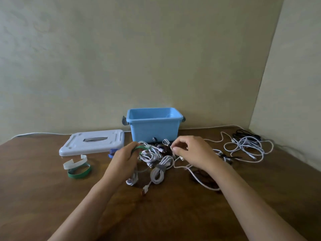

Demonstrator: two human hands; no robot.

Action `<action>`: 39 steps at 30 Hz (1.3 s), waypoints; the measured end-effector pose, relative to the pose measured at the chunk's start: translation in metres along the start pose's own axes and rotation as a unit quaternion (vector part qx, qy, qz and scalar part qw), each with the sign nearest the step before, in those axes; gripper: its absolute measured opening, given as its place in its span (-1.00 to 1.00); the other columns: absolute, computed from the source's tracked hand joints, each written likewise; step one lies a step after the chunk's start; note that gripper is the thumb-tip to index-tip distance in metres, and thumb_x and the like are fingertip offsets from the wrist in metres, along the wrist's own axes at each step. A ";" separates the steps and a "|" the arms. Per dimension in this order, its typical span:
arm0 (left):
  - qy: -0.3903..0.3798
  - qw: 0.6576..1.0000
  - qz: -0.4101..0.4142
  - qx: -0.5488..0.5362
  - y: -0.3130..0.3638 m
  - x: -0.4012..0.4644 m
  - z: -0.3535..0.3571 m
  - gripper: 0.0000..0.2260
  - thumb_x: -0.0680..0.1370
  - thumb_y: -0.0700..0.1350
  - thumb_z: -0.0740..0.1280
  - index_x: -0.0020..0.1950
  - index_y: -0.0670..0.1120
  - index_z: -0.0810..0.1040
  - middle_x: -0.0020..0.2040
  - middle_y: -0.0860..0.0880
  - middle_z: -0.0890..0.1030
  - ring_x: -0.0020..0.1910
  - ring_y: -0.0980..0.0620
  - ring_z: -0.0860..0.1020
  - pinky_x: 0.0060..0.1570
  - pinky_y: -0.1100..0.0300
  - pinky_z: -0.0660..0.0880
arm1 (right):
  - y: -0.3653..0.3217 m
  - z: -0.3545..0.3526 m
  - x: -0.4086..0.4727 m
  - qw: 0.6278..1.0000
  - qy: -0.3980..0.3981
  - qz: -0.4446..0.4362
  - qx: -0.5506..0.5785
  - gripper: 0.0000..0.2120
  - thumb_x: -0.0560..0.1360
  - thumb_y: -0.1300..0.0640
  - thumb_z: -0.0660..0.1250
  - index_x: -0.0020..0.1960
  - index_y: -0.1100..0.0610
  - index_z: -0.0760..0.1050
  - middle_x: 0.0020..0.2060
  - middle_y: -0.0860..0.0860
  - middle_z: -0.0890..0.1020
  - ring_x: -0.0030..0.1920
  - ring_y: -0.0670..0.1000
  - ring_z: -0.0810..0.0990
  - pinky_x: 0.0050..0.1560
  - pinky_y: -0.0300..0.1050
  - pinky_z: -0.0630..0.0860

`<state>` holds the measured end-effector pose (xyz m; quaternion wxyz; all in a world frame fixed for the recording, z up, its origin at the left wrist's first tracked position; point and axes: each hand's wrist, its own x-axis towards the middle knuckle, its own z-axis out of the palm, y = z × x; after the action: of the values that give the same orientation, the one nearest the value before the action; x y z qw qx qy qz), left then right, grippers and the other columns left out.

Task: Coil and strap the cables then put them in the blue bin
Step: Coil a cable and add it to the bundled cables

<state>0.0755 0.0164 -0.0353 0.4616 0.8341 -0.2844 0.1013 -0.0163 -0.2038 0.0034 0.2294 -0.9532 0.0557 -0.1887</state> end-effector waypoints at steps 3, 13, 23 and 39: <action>0.007 1.000 -0.018 -0.020 0.001 0.000 0.000 -0.83 0.68 -0.13 0.19 0.09 0.01 0.57 -0.31 0.01 0.59 -0.36 0.02 0.57 -0.33 0.03 0.52 | 0.020 -0.021 -0.009 0.997 -0.059 0.012 -0.055 -0.81 0.56 -0.14 0.38 0.14 -0.15 0.61 0.04 -0.17 0.65 0.05 -0.10 0.61 0.09 0.02 0.58; 0.005 0.998 -0.007 -0.064 0.010 -0.004 0.000 -0.86 0.68 -0.12 0.20 0.05 0.03 0.54 -0.22 -0.05 0.61 -0.36 0.03 0.56 -0.41 0.10 0.47 | 0.041 -0.026 -0.050 0.986 -0.142 0.058 -0.067 -0.73 0.67 -0.11 0.18 0.32 -0.17 0.51 0.32 -0.15 0.52 0.33 -0.11 0.47 0.32 -0.03 0.46; -0.023 0.998 0.020 -0.060 0.015 -0.008 0.001 -0.86 0.68 -0.10 0.21 0.01 0.05 0.54 -0.20 -0.01 0.62 -0.24 -0.02 0.58 -0.17 -0.05 0.53 | 0.011 -0.024 -0.037 0.993 -0.037 0.005 -0.111 -0.81 0.66 -0.04 0.25 -0.04 -0.10 0.61 -0.21 -0.11 0.67 -0.25 -0.12 0.60 -0.26 -0.19 0.42; -0.014 0.979 0.009 -0.201 0.023 -0.007 -0.001 -0.53 0.61 -0.09 0.33 0.43 0.27 0.29 -0.41 0.06 0.44 -0.48 0.18 0.35 -0.47 0.30 0.34 | -0.060 -0.095 0.018 0.980 0.033 -0.094 0.170 -0.75 0.69 -0.03 0.21 0.01 0.00 0.63 -0.44 -0.09 0.50 -0.51 -0.20 0.39 -0.38 -0.32 0.32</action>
<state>0.0570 0.0099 -0.0215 0.6149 0.7231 -0.3128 0.0350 -0.0351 -0.1932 0.1152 0.3675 -0.8945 -0.0591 -0.2478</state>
